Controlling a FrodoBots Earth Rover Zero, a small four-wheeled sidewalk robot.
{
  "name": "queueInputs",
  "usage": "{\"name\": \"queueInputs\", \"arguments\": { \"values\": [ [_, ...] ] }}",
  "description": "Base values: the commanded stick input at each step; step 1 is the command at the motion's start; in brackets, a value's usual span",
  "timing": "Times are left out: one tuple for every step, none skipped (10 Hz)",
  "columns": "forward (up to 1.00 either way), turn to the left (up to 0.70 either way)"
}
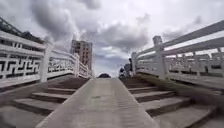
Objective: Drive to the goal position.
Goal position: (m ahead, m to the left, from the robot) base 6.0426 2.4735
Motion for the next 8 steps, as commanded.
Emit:
{"name": "queueInputs", "arguments": {
  "values": [
    [0.70,0.00],
    [0.70,0.00],
    [0.70,0.00],
    [0.70,0.00],
    [0.70,0.00],
    [0.70,0.00],
    [0.70,0.00],
    [0.70,0.00]
  ]
}}
